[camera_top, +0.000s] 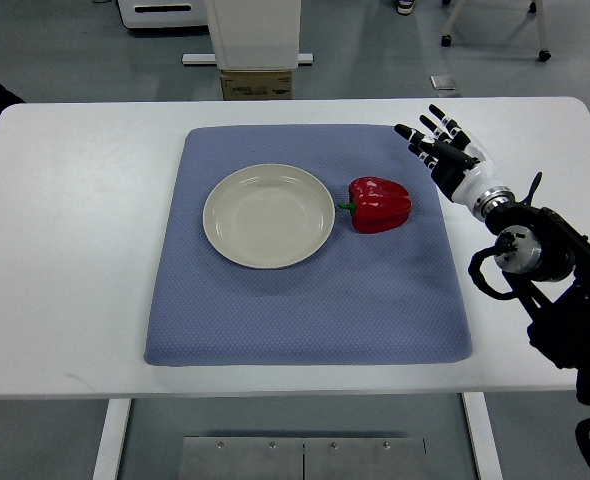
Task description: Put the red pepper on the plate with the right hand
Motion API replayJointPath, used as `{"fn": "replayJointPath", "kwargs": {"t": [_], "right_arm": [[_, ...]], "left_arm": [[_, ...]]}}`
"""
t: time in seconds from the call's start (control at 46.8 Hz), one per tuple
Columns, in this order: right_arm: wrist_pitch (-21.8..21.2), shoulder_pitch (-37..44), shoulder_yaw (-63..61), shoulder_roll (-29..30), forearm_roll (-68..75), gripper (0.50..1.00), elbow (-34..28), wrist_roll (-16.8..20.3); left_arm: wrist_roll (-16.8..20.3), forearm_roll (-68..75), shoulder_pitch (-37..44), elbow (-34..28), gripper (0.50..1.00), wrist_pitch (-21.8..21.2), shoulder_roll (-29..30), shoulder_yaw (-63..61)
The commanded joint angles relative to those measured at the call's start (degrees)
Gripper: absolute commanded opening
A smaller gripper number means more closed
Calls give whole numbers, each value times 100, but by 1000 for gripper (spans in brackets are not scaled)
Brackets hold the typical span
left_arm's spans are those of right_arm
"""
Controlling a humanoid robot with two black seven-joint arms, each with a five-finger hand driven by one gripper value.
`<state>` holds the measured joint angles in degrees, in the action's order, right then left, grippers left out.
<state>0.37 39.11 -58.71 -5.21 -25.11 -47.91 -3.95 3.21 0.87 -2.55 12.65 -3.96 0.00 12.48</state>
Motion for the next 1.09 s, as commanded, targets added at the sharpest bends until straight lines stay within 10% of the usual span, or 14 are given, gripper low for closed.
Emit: {"fn": "replayJointPath", "kwargs": {"t": [0.0, 1.069], "right_arm": [[7, 0, 0, -7, -2, 1000, 1, -1], [7, 18, 18, 2, -2, 1000, 18, -238]], "left_arm": [[-22, 1, 0, 0, 1000, 0, 0, 8], [-5, -51, 27, 0, 1000, 9, 0, 0]]}}
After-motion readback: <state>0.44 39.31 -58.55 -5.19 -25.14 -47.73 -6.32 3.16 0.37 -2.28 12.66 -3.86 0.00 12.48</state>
